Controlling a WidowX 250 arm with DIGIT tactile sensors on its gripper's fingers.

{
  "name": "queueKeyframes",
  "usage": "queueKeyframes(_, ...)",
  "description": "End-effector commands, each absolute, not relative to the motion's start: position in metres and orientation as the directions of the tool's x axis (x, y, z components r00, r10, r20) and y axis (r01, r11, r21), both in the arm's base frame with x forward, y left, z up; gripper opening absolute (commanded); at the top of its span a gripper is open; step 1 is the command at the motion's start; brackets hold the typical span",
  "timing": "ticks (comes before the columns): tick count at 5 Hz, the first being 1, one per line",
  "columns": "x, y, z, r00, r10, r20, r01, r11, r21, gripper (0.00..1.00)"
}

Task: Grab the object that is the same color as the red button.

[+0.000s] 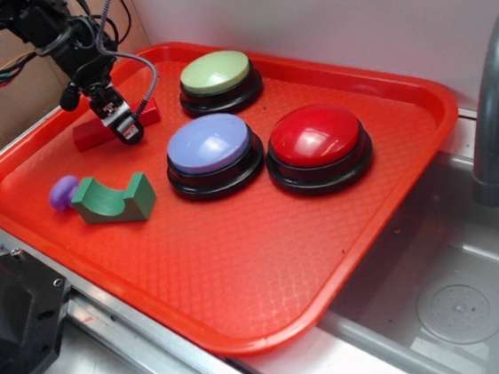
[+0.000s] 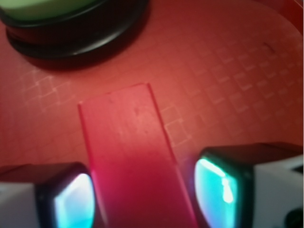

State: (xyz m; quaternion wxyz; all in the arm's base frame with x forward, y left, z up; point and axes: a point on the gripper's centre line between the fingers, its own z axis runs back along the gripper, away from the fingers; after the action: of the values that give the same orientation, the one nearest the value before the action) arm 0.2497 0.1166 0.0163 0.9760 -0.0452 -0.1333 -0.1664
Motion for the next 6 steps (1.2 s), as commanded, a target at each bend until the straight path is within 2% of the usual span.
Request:
queueKeyframes(1,0.267,0.093,0.034,0.914,-0.324,0.244,0.344,0.938,-0.043,0.00)
queueKeyframes(2,0.267,0.078,0.060,0.939,-0.220,0.265,0.254,0.962,-0.099,0.00)
queueKeyframes(4,0.259,0.026,0.104,0.980,-0.035,0.194,0.061,0.990,-0.127,0.00)
queueKeyframes(5,0.249,-0.002,0.117,0.979,0.036,0.201,0.002,0.982,-0.188,0.00)
queueKeyframes(6,0.244,-0.023,0.120,0.972,0.048,0.231,-0.002,0.981,-0.195,0.00)
